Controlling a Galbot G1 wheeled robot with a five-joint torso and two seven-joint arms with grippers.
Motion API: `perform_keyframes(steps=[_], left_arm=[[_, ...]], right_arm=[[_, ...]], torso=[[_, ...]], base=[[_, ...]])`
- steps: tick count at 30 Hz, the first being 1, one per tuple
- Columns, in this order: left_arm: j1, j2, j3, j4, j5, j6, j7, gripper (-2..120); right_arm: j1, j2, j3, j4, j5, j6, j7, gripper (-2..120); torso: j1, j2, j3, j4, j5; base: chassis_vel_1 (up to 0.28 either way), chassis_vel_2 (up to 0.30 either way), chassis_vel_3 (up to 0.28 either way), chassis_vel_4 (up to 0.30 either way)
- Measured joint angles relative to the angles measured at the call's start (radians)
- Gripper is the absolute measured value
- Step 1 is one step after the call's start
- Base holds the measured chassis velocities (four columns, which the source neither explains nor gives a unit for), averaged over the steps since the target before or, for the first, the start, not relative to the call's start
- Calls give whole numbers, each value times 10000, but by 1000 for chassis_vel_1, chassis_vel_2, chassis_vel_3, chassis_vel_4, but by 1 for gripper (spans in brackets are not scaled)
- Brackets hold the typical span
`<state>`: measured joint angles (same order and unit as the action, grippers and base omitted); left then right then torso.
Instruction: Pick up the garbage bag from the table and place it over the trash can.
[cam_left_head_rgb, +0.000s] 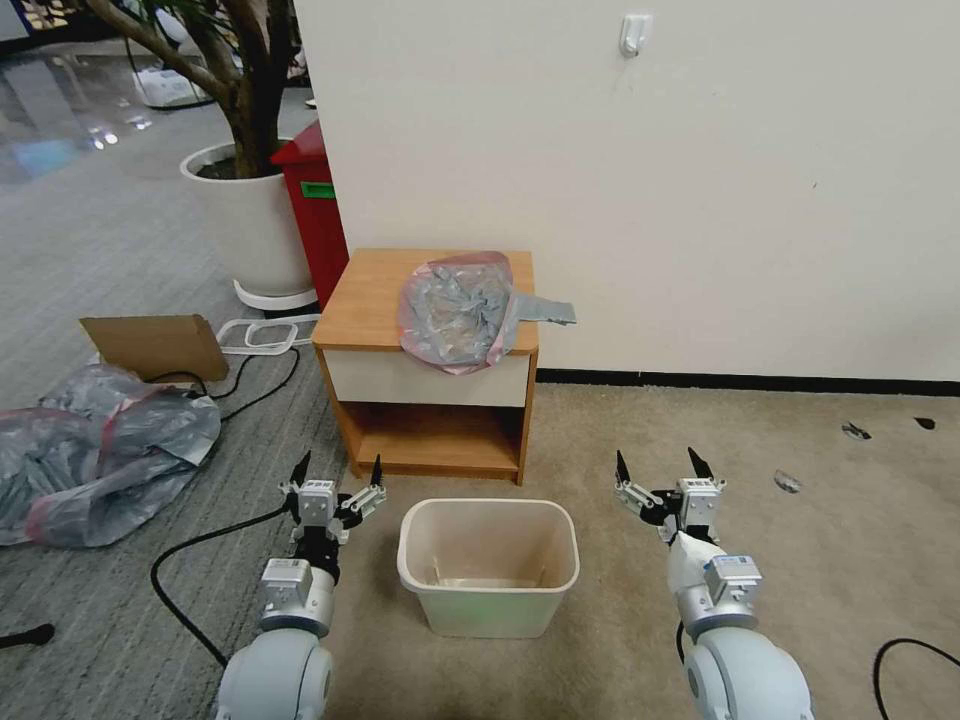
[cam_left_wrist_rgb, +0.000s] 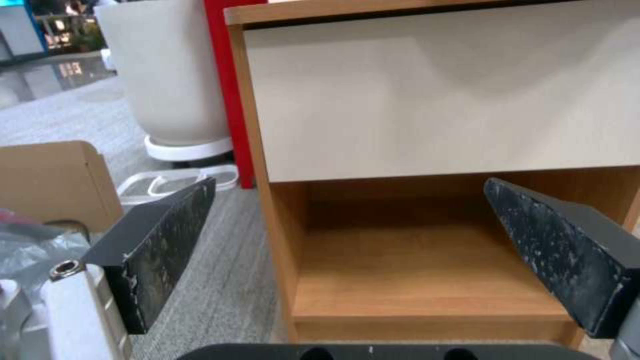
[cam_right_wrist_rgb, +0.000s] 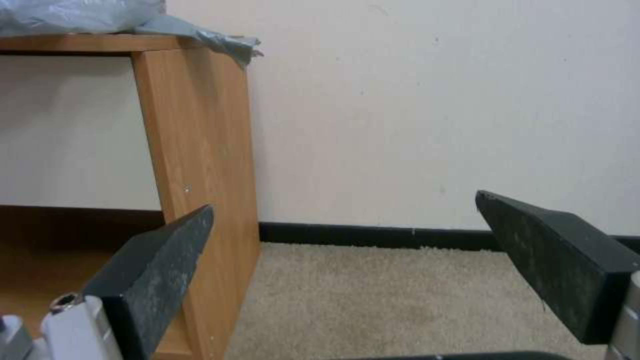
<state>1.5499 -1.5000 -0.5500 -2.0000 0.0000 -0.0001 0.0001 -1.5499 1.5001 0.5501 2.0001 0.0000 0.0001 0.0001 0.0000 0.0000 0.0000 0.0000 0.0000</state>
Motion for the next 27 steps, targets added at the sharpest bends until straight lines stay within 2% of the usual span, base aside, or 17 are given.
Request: perform_keyframes(steps=[12, 14, 15, 17, 18, 19, 22, 23, 26, 27], left_arm=[[48, 26, -25, -86, -37, 10, -22, 100], [269, 152, -186, -480, -247, 109, -153, 100], [541, 308, -377, -958, -510, 240, -318, 100], [671, 382, -468, -1180, -629, 301, -397, 100], [1035, 594, -735, -1835, -988, 492, -627, 100], [1035, 594, -735, -1835, -988, 492, -627, 100], [1649, 947, -1170, -2910, -1577, 803, -1004, 100], [1649, 947, -1170, -2910, -1577, 803, -1004, 100], [2291, 1321, -1631, -4043, -2197, 1126, -1400, 100], [2291, 1321, -1631, -4043, -2197, 1126, -1400, 100]], right_arm=[[-3, 17, -3, 40, 0, -7, 2, 100], [-23, 102, -2, 273, -27, -70, 75, 100], [-58, 294, -31, 790, -101, -191, 233, 100], [-75, 374, -42, 1010, -132, -247, 301, 100], [-140, 668, -91, 1781, -251, -448, 539, 100], [-140, 668, -91, 1781, -251, -448, 539, 100], [-229, 1057, -336, 2761, -340, -712, 878, 100], [-229, 1057, -336, 2761, -340, -712, 878, 100], [-308, 1104, -609, 2767, -284, -772, 925, 100], [-308, 1104, -609, 2767, -284, -772, 925, 100]], torso=[[0, 0, 0, -1, -1], [0, 0, 0, -2, -3], [0, 0, 0, 1, 1], [0, 0, 0, 1, -3], [0, 0, 0, 2, -2], [0, 0, 0, 2, -2], [1, 0, -2, -1, -7], [1, 0, -2, -1, -7], [1, 0, -1, 2, -4], [1, 0, -1, 2, -4]], base=[[0, 0, 0, 0], [0, 0, 0, 0], [0, 0, 0, 0], [0, 0, 0, 0], [0, 0, 0, 0], [0, 0, 0, 0], [0, 0, 0, 0], [0, 0, 0, 0], [0, 0, 0, 0], [0, 0, 0, 0]])
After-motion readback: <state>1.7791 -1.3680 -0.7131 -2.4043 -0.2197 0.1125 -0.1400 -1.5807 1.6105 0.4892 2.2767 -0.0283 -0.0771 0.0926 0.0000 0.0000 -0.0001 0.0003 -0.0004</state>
